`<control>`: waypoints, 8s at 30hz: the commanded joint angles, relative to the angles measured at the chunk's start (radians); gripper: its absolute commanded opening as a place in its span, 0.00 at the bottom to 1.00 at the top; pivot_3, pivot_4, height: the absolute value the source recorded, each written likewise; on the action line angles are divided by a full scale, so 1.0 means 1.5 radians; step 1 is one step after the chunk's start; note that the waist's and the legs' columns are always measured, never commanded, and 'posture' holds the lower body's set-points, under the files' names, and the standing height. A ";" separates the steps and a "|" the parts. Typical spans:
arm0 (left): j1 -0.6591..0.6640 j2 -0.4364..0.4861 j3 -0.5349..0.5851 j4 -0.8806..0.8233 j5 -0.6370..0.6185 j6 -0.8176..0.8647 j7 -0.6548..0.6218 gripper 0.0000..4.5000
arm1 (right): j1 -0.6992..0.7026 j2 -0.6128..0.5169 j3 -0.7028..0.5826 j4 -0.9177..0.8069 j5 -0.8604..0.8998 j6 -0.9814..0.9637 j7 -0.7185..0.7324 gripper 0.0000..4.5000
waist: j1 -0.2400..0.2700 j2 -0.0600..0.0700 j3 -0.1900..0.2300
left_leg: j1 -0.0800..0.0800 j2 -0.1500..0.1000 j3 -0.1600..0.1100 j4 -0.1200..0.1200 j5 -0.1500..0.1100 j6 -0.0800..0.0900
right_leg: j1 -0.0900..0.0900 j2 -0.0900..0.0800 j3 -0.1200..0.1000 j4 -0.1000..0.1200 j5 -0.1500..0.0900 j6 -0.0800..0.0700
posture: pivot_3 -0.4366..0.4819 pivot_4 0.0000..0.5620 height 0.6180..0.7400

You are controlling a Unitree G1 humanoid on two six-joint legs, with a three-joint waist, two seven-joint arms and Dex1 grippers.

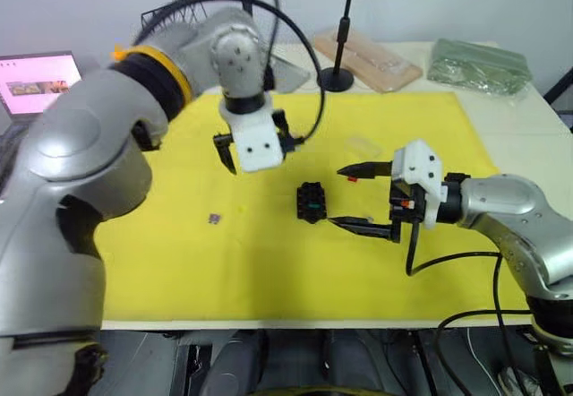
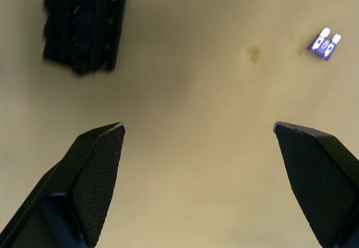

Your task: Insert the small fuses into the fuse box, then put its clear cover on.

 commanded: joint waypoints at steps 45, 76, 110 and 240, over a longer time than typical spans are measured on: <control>0.908 0.088 1.211 -0.444 -0.639 1.634 0.669 0.99 | -0.108 0.086 0.100 0.036 -0.044 -0.045 0.023 1.00 | 0.013 0.001 -0.002 | 0.010 0.000 0.003 0.003 -0.005 -0.003 | 0.002 0.003 0.012 0.010 -0.004 -0.001 | 0.48 0.27 1.00; 0.863 0.058 1.089 -0.420 -0.455 1.570 0.523 0.99 | -0.100 0.054 0.074 -0.009 -0.033 -0.005 0.010 1.00 | 0.021 0.003 -0.003 | 0.011 0.000 0.004 0.003 -0.005 -0.004 | 0.004 0.002 0.012 0.009 -0.004 -0.001 | 0.48 0.27 1.00; 0.830 0.053 1.004 -0.346 -0.298 1.473 0.456 0.43 | -0.091 0.055 0.075 -0.007 -0.040 -0.013 0.000 1.00 | 0.036 0.007 -0.006 | 0.012 0.000 0.003 0.002 -0.005 -0.003 | 0.006 0.002 0.011 0.008 -0.004 0.000 | 0.48 0.27 1.00; 1.003 -0.146 0.820 -0.698 0.027 0.587 0.451 0.99 | -0.231 -0.011 0.263 0.067 -0.195 0.076 -0.007 0.00 | 0.020 0.006 -0.005 | 0.009 0.008 0.010 -0.006 -0.004 -0.004 | 0.000 0.008 0.013 -0.001 0.000 -0.005 | 0.48 0.27 1.00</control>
